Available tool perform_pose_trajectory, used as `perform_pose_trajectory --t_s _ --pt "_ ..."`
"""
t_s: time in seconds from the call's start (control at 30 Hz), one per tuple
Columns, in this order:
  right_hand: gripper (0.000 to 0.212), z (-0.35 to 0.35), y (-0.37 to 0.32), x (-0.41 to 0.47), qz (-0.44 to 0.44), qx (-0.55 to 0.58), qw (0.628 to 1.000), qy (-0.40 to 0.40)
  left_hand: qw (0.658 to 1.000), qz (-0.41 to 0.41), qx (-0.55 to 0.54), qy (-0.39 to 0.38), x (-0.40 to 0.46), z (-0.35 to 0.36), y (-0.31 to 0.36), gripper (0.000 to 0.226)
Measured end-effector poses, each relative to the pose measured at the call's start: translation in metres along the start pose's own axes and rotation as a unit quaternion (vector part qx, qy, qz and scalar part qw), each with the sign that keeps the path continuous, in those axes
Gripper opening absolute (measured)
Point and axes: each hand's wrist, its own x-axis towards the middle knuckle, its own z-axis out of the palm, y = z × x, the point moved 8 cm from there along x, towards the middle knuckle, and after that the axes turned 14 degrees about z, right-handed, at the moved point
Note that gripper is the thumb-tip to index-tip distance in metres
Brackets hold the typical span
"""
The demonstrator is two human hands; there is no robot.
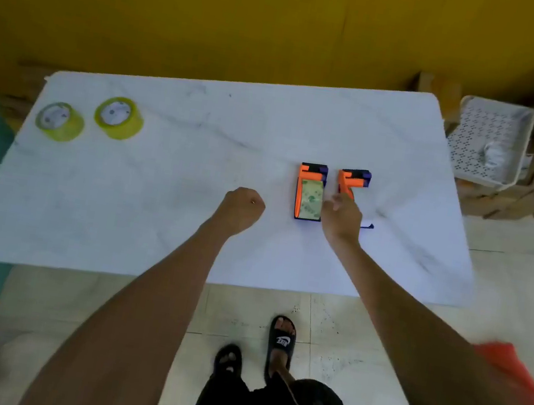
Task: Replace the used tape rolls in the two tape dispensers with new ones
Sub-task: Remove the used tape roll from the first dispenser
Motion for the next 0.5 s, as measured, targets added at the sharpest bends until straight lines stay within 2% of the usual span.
perform_pose_trajectory --t_s 0.1,0.17,0.23,0.5 --pt "0.013 0.001 0.009 0.006 0.019 0.03 0.999 -0.016 1.0 -0.011 -0.015 -0.015 0.019 0.025 0.006 0.016" --pt "0.016 0.007 0.014 0.007 0.023 0.019 0.999 -0.036 1.0 -0.015 -0.015 -0.021 0.029 0.041 0.008 0.02" --pt "0.022 0.007 0.012 0.013 0.013 0.019 0.999 -0.039 0.998 -0.024 -0.059 -0.009 0.035 0.049 0.014 0.021" --pt "0.018 0.019 0.011 0.022 0.003 0.039 0.999 -0.037 0.978 -0.091 -0.186 -0.005 0.041 0.066 0.01 0.016"
